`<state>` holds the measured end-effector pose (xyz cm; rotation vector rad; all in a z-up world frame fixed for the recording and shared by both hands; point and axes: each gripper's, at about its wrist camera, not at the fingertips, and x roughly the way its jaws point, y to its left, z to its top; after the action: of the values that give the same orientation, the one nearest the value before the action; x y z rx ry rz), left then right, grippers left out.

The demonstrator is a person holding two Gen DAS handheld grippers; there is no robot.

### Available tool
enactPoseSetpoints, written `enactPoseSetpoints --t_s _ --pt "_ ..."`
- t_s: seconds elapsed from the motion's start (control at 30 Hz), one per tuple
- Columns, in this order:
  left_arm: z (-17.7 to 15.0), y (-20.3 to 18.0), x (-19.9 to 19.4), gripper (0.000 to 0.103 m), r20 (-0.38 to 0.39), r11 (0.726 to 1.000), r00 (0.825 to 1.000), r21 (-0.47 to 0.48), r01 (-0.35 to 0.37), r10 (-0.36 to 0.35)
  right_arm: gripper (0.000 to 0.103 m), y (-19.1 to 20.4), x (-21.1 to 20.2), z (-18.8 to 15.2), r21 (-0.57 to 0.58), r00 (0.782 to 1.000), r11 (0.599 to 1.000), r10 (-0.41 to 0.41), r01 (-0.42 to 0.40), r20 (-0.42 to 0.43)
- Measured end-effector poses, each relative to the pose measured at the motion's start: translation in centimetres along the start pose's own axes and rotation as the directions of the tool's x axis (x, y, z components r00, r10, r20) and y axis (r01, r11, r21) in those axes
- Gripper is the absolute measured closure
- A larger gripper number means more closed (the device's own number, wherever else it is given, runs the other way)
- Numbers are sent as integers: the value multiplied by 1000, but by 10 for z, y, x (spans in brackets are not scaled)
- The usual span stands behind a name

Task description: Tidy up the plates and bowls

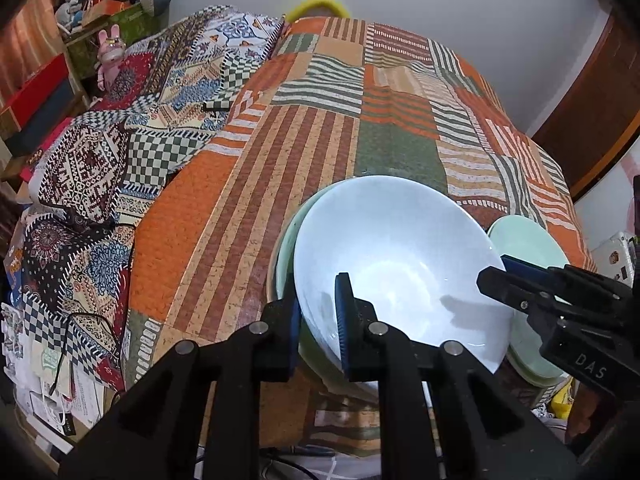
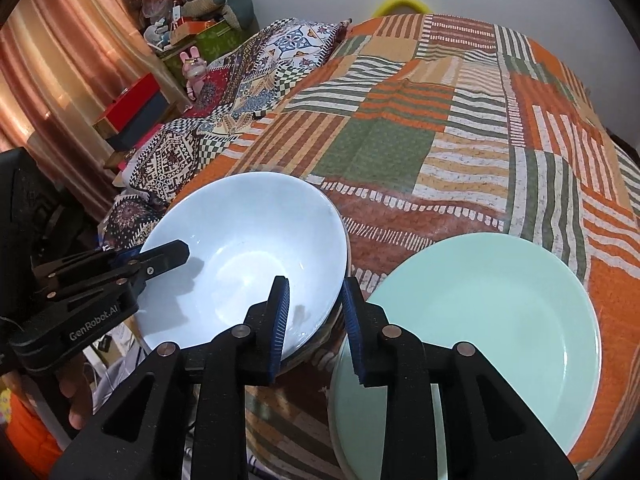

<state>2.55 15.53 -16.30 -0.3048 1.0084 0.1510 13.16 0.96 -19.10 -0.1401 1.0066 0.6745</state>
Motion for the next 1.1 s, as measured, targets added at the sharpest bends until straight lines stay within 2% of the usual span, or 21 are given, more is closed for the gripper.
enactPoseSetpoints --t_s 0.17,0.27,0.4,0.43,0.53,0.7,0.93,1.1 --pt "1 -3 -1 85 -14 1000 1000 12 -4 4 76 1 -1 -1 0 1000 1000 3 -3 -1" --pt "0 -4 -6 79 -3 1000 1000 15 3 -3 68 1 -3 -3 5 1000 1000 1 -1 9" --pt "0 0 -13 73 12 1000 1000 -2 25 -25 65 -3 -7 -3 12 1000 1000 5 -5 17" --pt "1 0 -14 68 17 1000 1000 -4 25 -25 64 -3 -8 -2 14 1000 1000 4 -5 20" --pt "0 1 -27 57 68 1000 997 3 27 -28 63 -5 -8 -2 20 1000 1000 1 -2 23" --pt "1 -2 -44 50 120 999 992 38 27 -32 63 -7 -5 -1 29 1000 1000 0 -1 17" --pt "-6 17 -26 48 68 999 997 -29 34 -32 63 -4 0 1 17 1000 1000 0 0 6" --pt "-15 24 -12 48 23 996 997 -55 69 -68 63 -5 7 4 26 1000 1000 1 -1 -6"
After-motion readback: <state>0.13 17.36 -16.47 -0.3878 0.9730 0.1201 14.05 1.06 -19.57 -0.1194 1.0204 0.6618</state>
